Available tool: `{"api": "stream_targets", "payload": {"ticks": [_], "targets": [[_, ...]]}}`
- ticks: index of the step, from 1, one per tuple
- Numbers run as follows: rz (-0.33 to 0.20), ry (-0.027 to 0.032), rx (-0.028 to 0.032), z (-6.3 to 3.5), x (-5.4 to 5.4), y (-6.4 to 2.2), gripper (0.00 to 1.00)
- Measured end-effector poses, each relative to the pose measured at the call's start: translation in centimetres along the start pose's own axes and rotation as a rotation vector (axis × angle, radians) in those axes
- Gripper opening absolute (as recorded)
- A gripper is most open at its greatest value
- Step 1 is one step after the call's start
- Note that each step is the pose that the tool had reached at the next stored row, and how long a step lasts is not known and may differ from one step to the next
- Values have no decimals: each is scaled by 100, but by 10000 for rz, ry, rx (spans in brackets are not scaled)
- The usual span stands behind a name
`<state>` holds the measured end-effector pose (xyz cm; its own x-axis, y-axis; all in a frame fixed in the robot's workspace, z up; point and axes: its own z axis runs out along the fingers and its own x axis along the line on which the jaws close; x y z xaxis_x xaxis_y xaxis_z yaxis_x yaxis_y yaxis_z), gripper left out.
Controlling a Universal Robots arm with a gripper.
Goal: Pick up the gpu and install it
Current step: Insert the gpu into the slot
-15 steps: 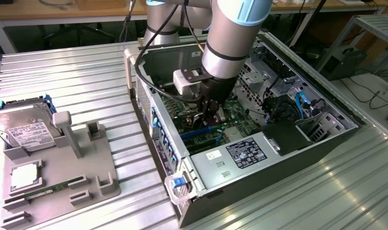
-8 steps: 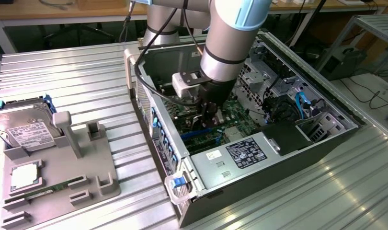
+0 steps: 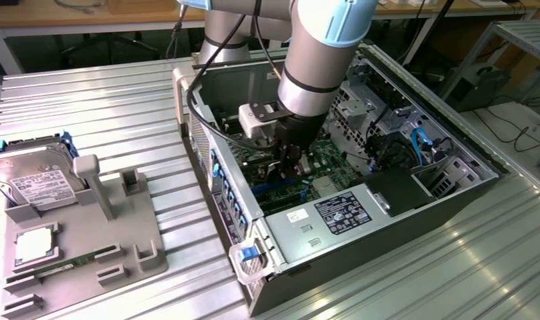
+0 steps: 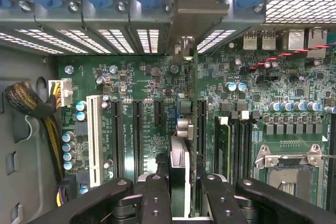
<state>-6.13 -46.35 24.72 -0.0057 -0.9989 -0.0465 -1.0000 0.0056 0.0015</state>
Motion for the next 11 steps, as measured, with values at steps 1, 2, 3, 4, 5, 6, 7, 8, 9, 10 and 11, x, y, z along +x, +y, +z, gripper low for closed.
{"api": "stream_targets", "payload": {"ticks": [1, 2, 3, 4, 5, 6, 7, 8, 9, 10, 11], "targets": [[0, -6, -1, 6, 0, 0, 28], [0, -9, -2, 10, 1, 1, 28], [0, -9, -5, 12, 1, 1, 28], [1, -12, -6, 12, 1, 1, 28], [2, -18, -5, 14, 1, 1, 28], [2, -23, -6, 16, 1, 1, 28], [1, -25, -6, 19, 1, 1, 28], [1, -24, -7, 20, 1, 1, 28], [1, -24, -8, 20, 1, 1, 28], [1, -24, -8, 20, 1, 1, 28], [1, -26, -7, 21, 1, 1, 28]]}}
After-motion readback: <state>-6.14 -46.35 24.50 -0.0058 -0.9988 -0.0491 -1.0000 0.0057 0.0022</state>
